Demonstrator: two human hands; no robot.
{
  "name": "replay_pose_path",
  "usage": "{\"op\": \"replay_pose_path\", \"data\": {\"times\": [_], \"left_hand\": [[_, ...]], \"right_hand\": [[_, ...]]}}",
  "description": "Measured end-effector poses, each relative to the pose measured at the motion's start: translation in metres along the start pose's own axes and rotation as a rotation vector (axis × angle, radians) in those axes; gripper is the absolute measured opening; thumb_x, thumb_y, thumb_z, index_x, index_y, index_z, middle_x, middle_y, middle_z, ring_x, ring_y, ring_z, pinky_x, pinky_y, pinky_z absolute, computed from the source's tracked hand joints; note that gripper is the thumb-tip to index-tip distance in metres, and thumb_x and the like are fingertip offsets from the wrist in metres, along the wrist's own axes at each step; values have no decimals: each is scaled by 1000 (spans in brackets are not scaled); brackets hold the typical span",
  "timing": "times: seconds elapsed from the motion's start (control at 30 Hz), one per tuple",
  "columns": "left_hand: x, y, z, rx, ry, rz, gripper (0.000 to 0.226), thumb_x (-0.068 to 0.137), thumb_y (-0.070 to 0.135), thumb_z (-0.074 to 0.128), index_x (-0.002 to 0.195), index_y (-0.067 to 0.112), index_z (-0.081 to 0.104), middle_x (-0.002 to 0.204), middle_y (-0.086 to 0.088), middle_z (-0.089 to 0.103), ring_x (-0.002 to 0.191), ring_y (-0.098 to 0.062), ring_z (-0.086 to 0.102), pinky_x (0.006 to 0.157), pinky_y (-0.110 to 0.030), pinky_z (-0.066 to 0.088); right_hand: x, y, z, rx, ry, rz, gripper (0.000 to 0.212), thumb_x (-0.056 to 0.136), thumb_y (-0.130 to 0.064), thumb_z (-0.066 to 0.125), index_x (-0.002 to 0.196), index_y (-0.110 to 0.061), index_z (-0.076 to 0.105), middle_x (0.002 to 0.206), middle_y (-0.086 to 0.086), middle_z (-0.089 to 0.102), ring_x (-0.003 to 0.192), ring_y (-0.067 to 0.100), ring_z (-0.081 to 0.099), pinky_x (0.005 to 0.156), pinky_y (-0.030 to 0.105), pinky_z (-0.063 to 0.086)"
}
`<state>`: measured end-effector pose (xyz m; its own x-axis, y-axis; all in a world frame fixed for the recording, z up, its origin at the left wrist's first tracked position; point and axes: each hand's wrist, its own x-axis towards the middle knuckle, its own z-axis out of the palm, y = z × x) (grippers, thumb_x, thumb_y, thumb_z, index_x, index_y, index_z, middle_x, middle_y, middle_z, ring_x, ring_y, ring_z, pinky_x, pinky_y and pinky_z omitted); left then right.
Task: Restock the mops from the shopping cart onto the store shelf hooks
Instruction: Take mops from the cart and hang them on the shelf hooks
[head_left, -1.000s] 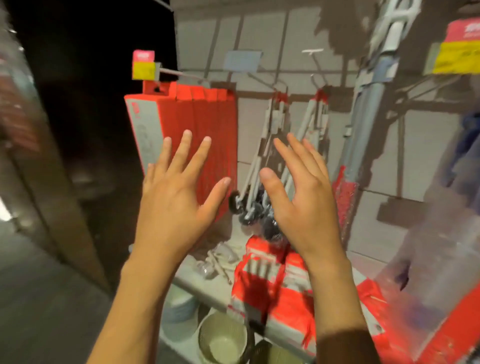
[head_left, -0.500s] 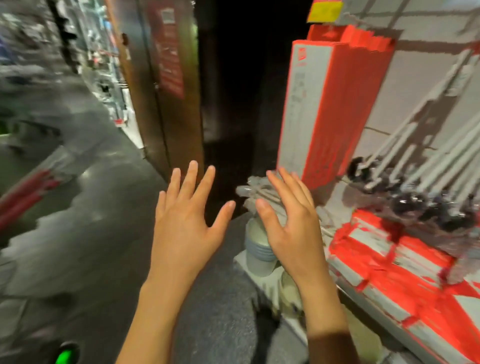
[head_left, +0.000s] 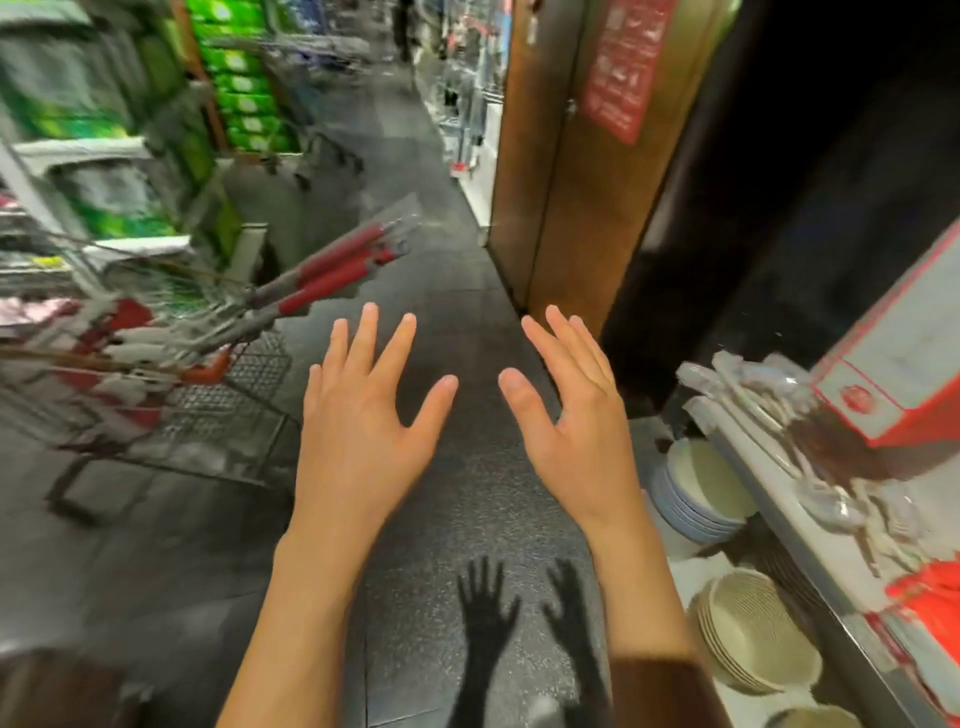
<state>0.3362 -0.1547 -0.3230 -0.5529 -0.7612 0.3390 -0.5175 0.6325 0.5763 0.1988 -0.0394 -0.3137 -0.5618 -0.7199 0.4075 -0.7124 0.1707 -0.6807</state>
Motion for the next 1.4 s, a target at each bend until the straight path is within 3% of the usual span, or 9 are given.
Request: {"op": "replay_pose_path", "data": {"times": [0.17,0.5,0.77,0.93,1.1,1.23,1.4], "left_hand": [[16,-50,-18,-4,70,-130,74,92,72,39,156,35,31,169,7,7,156,-15,-3,124,-54,16],[97,-131,-50,97,209,-339,74,92,72,37,156,35,32,169,7,7,155,-15,-2,125,-51,14],[173,-201,-60,143,310,-459,73,93,70,34,155,33,35,168,2,11,156,-19,2,124,-52,17],[185,-253,-65,106,322,-601,82,87,79,28,156,34,33,168,8,8,155,-15,-1,124,-46,11],[207,-313,-83,119,350,-677,72,94,74,32,156,37,30,168,9,8,155,-14,0,123,-48,11],[241,-370,-99,89,325,-701,68,97,67,35,156,35,30,168,9,9,155,-15,1,124,-49,12],[288,-446,-118,16,290,-731,66,100,60,37,158,30,29,168,5,15,155,-16,10,125,-44,15]], "right_hand": [[38,-15,55,48,-142,-63,72,91,-69,34,152,-32,39,164,-14,22,152,1,3,125,41,16],[162,-42,168,206,-343,-220,75,89,-71,31,153,-33,35,165,-14,20,152,1,3,126,40,12],[255,-55,255,275,-454,-278,77,87,-72,30,152,-33,39,164,-16,22,151,1,7,121,28,8],[280,-72,323,309,-587,-283,76,88,-71,32,153,-32,39,164,-15,23,152,1,8,125,34,11],[305,-101,387,294,-679,-320,80,86,-84,23,154,-41,30,164,-17,19,153,3,5,124,40,8],[328,-126,440,240,-745,-272,71,88,-73,28,154,-45,26,164,-19,14,152,2,3,124,41,7],[364,-156,507,217,-737,-238,58,98,-64,34,151,-41,32,163,-11,24,151,8,14,124,45,13]]}}
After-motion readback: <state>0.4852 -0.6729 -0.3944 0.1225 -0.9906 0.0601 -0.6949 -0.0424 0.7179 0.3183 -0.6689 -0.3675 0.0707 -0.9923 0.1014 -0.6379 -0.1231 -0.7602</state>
